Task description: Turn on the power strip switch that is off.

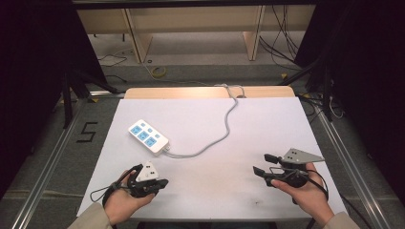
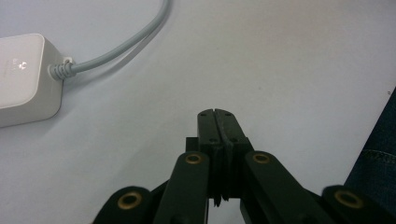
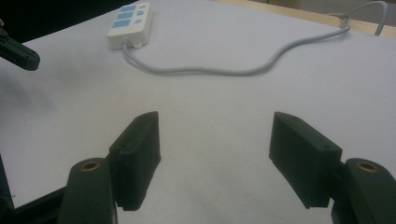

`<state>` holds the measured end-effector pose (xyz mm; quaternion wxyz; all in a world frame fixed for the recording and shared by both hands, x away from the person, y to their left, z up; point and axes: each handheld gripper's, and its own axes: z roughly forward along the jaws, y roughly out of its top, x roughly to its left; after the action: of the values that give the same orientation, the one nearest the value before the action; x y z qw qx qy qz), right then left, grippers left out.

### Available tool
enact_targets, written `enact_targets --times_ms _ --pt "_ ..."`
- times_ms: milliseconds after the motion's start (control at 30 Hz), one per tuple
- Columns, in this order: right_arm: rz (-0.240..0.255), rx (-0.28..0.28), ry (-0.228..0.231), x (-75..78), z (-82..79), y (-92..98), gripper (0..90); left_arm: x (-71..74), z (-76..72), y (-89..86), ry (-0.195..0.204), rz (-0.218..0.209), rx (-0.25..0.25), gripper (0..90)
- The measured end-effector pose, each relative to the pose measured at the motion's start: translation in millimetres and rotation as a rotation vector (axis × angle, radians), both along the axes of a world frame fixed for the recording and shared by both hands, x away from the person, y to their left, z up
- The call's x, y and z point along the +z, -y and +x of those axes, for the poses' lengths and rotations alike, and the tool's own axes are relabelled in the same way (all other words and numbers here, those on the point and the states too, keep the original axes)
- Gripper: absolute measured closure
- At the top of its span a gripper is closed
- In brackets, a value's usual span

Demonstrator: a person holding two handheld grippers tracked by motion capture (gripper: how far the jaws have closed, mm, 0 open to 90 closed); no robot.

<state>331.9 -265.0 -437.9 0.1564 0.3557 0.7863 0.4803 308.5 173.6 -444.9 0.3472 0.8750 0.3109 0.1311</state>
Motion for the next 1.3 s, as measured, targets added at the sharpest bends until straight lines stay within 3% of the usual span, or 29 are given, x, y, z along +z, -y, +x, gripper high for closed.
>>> enact_targets --times_ms 467,700,1300 --pt "-0.004 0.001 -0.004 -1.1 -0.2 -1.5 33.7 2.7 13.4 4.5 -0.003 -0.004 0.005 89.6" --pt "-0.007 0.004 -0.005 -1.4 -0.5 -2.5 33.6 3.8 18.8 0.4 -0.001 0.0 0.057 89.7" --pt "-0.011 0.008 -0.016 -2.4 -0.9 -3.6 33.3 4.7 38.5 -11.3 0.016 0.007 0.12 89.7"
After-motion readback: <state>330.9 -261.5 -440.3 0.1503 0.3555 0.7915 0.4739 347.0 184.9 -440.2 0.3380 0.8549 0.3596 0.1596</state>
